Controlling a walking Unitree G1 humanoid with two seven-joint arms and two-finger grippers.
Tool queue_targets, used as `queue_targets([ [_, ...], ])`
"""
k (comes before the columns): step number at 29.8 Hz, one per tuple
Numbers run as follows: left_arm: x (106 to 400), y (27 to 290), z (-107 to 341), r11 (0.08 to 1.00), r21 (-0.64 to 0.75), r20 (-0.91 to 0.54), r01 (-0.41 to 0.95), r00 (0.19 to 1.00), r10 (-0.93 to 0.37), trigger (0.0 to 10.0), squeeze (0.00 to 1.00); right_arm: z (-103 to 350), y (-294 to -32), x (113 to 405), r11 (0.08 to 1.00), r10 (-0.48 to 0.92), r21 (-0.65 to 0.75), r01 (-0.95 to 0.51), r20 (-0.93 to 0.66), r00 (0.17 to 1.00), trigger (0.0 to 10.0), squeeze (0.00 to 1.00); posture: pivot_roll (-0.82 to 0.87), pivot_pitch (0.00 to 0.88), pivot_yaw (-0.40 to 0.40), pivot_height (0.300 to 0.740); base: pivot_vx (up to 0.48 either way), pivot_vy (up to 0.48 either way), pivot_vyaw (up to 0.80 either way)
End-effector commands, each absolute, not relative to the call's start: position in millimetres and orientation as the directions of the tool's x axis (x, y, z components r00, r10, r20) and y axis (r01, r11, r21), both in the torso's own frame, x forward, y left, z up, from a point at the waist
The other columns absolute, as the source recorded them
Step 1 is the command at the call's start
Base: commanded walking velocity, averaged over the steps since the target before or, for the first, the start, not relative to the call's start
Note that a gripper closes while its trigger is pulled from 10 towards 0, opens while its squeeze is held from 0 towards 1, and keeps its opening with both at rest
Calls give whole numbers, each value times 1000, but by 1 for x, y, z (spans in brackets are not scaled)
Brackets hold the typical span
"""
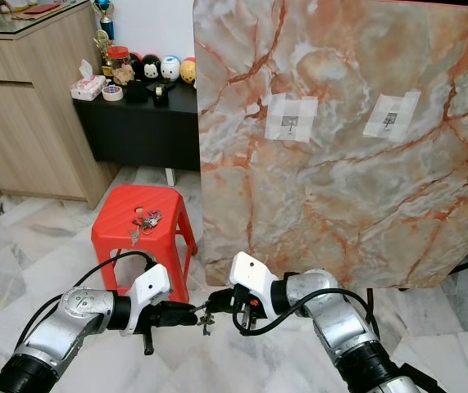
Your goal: Hang keys on a hook
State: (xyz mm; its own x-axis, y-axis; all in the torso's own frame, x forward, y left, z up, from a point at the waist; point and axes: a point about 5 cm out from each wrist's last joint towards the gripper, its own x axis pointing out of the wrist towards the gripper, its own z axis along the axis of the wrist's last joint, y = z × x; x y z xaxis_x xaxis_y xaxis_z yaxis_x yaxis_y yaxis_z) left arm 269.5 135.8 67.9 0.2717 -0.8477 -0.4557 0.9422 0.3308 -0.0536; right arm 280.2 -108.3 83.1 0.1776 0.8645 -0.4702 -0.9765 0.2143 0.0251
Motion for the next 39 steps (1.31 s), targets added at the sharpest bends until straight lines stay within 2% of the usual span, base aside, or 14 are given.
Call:
queue_targets([
  [1,278,135,88,359,-22,-355,933,329,-875,0,0,75,-109,276,210,852,48,-977,-500,158,0,0,36,0,-97,740,0,0,0],
  [7,280,137,95,381,-42,-296,924,352,-888,0,0,75,-110,275,211,851,51,-976,-500,158,0,0,36,0,-98,740,0,0,0],
  [13,285,146,101,435,-47,-258,899,410,-875,0,0,75,-112,275,214,850,50,-976,-502,160,0,0,34,0,-100,740,0,0,0],
  [22,288,151,109,468,-66,-193,881,449,-872,0,0,76,-112,276,215,849,48,-975,-502,163,0,0,36,0,-102,740,0,0,0],
  [26,287,151,108,463,-68,-199,884,442,-874,0,0,76,-112,276,212,850,45,-976,-501,162,0,0,37,0,-102,740,0,0,0],
  [27,286,150,106,453,-65,-215,889,430,-877,0,0,76,-112,276,210,850,43,-977,-502,161,0,47,37,0,-102,740,0,0,0],
  [28,286,150,106,453,-65,-215,889,430,-877,0,0,76,-112,276,210,850,43,-977,-502,161,0,47,37,0,-102,740,0,0,0],
  [29,286,149,105,447,-64,-222,892,424,-878,0,0,76,-112,276,210,849,39,-977,-503,162,0,302,37,0,-102,740,0,0,0],
  [30,285,148,104,441,-62,-229,895,418,-879,0,0,76,-112,277,217,845,33,-976,-506,171,2431,588,37,0,-102,740,0,0,0],
  [31,285,147,103,437,-62,-233,897,413,-880,0,0,76,-112,278,221,841,25,-975,-510,178,6627,612,37,0,-102,740,0,0,0],
  [32,284,147,102,433,-60,-241,899,408,-881,0,0,76,-112,279,224,838,15,-974,-513,185,10000,557,37,0,-102,740,0,0,0],
  [33,284,146,102,432,-60,-246,900,406,-880,0,0,76,-112,280,226,836,8,-974,-515,189,10000,557,36,0,-100,740,0,0,0],
  [34,284,146,99,428,-49,-273,903,400,-875,0,0,76,-111,281,228,835,3,-974,-514,194,10000,0,36,0,-100,740,0,0,0],
  [39,282,151,86,422,17,-401,907,393,-828,0,0,77,-113,284,245,829,-17,-969,-514,219,10000,0,36,0,-99,740,0,0,0],
])
